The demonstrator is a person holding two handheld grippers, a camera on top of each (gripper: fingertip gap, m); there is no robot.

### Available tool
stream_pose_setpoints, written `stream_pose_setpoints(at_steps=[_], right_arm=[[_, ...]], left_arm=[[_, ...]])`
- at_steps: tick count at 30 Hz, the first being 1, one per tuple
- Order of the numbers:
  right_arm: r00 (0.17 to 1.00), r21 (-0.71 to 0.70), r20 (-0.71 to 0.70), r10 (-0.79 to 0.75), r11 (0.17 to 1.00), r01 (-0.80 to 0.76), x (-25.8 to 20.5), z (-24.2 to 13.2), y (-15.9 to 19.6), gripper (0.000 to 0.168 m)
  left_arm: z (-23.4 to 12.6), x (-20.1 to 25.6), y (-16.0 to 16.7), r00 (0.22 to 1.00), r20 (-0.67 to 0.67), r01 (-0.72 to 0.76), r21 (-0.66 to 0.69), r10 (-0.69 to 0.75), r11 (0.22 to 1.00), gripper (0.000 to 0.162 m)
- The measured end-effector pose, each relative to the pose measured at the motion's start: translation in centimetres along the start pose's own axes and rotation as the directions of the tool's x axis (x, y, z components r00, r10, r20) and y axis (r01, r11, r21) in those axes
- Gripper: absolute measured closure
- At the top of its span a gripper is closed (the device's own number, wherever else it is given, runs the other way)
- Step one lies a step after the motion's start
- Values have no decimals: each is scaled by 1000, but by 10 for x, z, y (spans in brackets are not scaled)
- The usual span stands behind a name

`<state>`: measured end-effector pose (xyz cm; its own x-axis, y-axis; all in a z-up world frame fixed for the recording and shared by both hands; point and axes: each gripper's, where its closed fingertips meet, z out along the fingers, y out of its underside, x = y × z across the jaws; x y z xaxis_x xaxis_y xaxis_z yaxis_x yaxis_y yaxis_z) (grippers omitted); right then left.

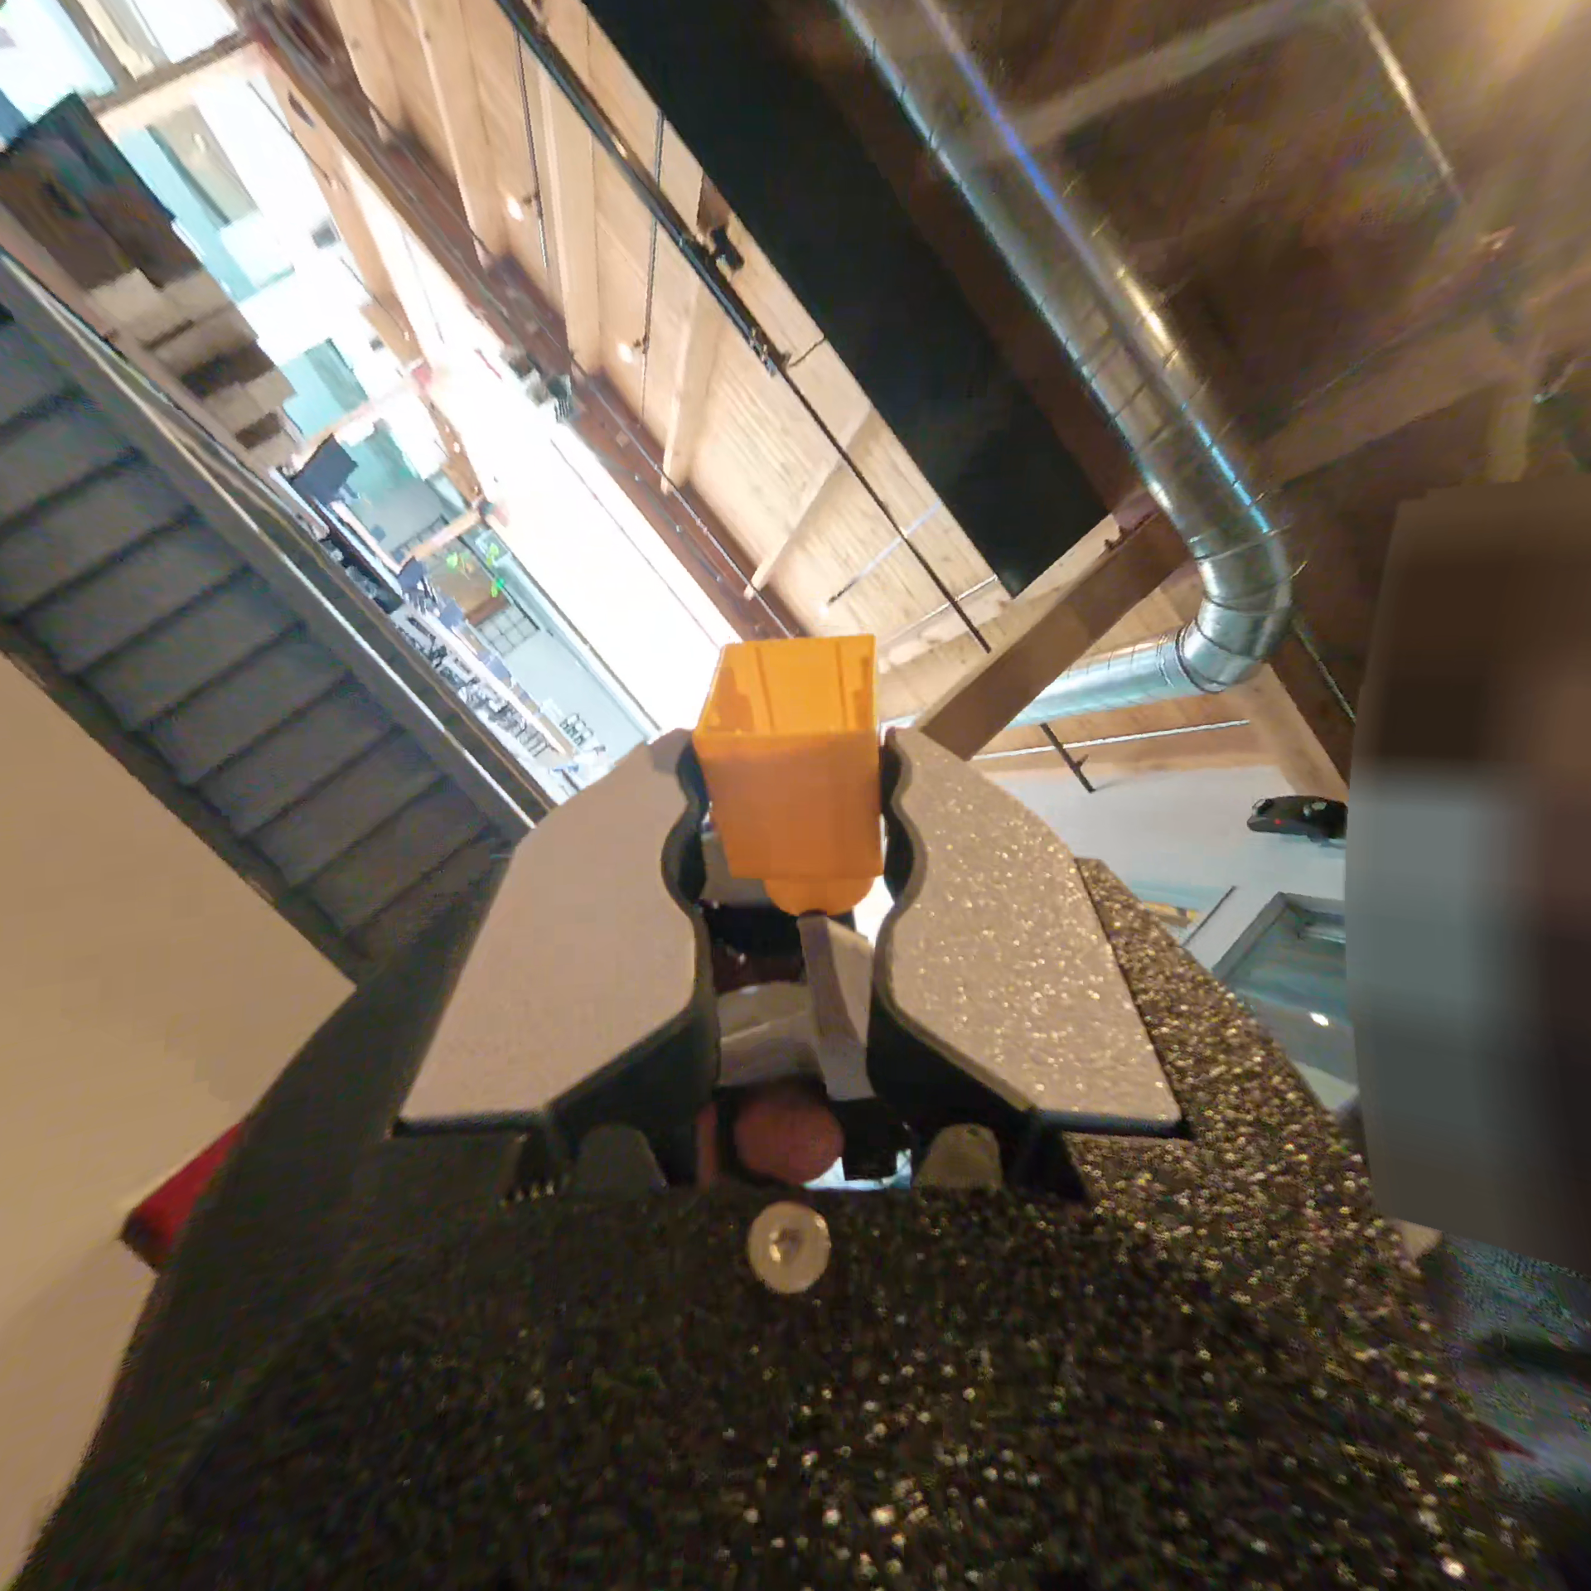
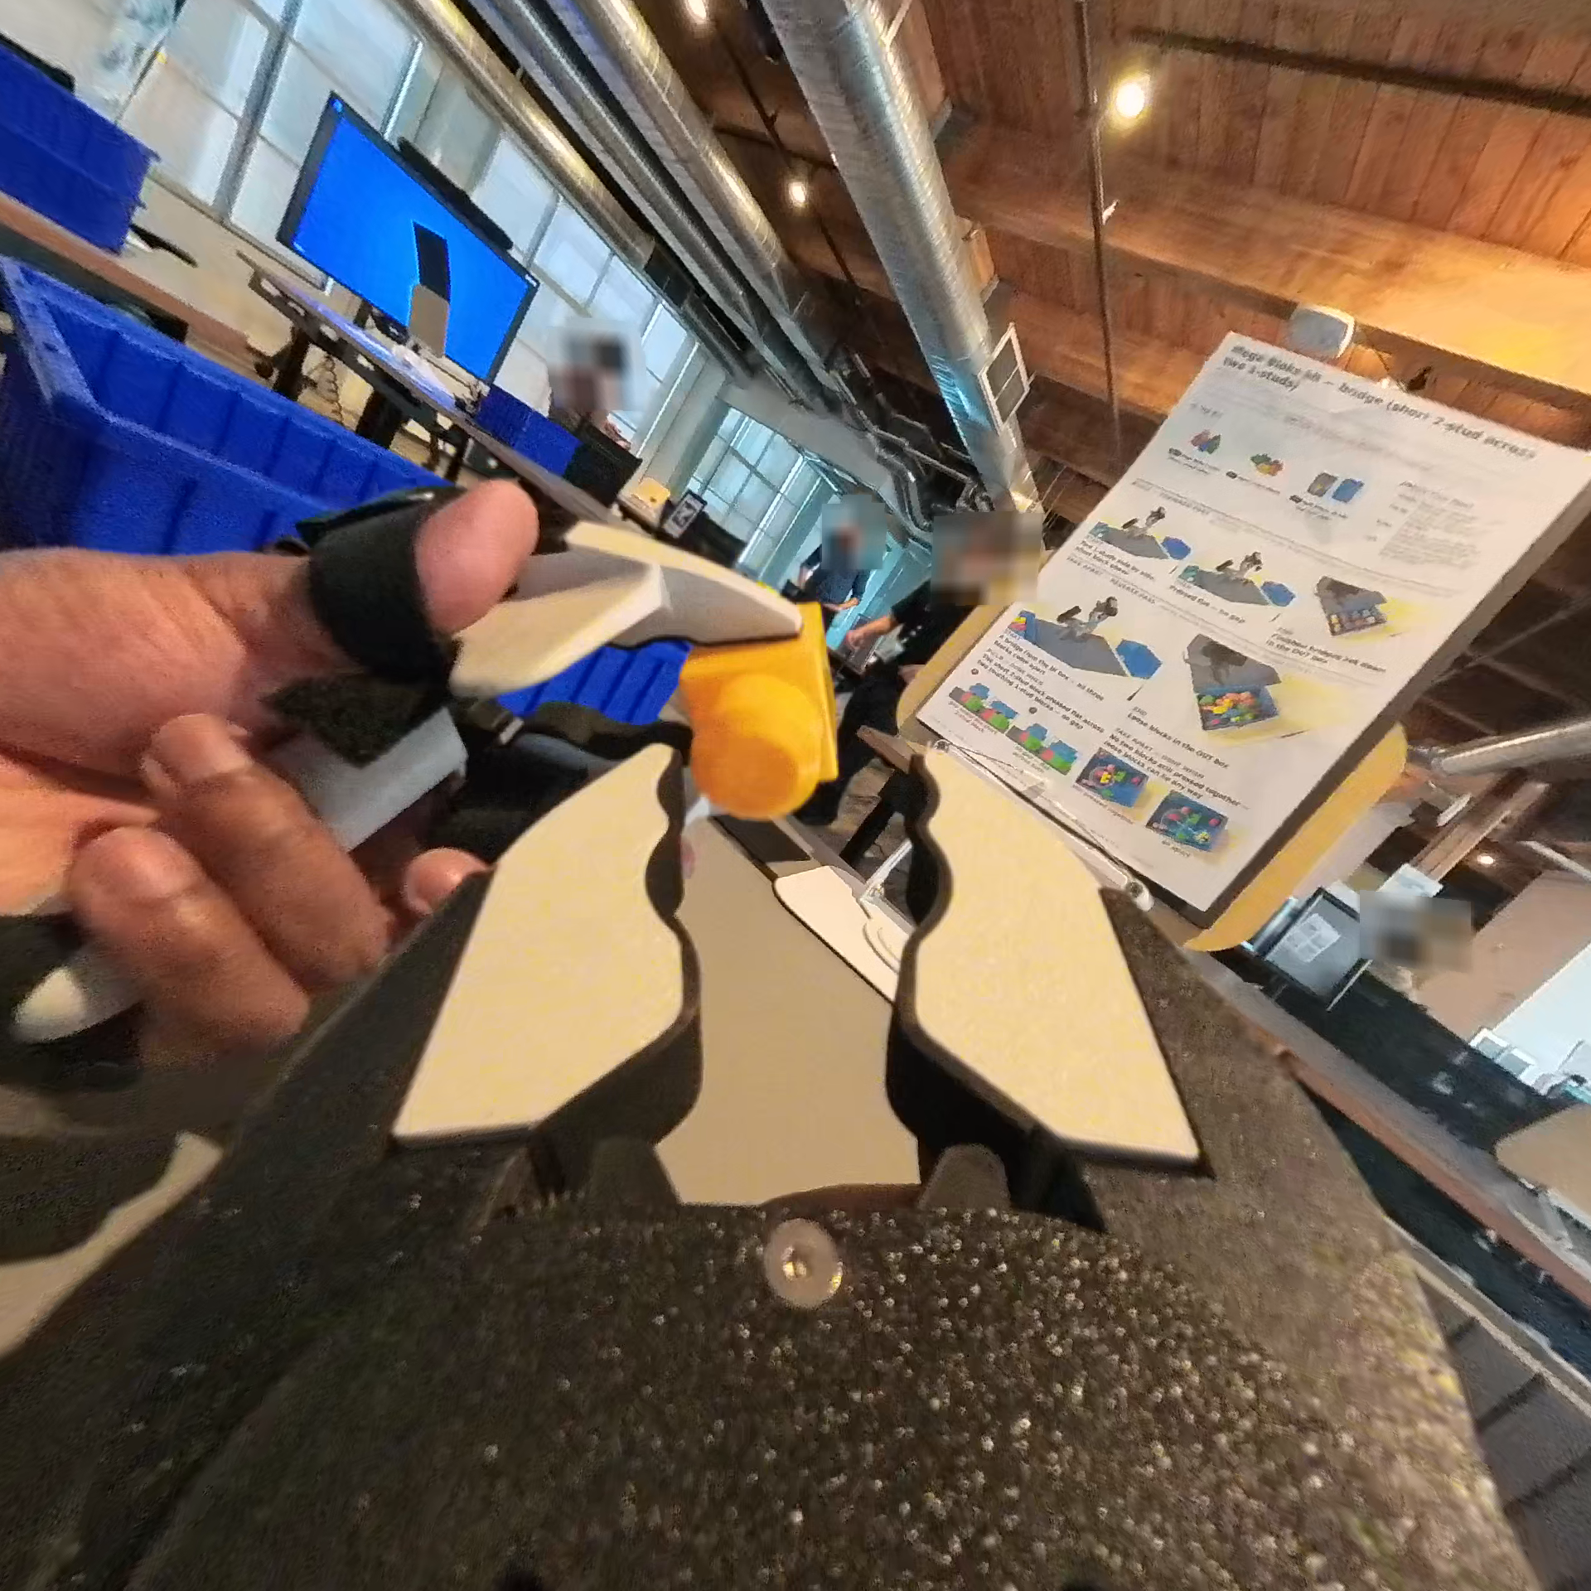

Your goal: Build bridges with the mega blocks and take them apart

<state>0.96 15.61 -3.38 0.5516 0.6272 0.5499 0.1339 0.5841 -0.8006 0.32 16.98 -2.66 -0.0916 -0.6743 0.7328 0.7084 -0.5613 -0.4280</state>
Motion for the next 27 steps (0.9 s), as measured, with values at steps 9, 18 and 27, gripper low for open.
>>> stream_pose_setpoints(at_steps=[9,18,27], right_arm=[[993,-45,58,-101,994,104,-15,11,4,133],[802,-439,501,326,894,-89,0,3,16,133],[395,-671,738,547,531,518,-39,-27,93,133]], left_arm=[[-4,-5,17,998,3,59,-69,-59,996,124],[-52,-34,-11,900,266,-274,-273,346,922,101],[-84,-60,-30,799,412,-311,-340,438,887,105]])
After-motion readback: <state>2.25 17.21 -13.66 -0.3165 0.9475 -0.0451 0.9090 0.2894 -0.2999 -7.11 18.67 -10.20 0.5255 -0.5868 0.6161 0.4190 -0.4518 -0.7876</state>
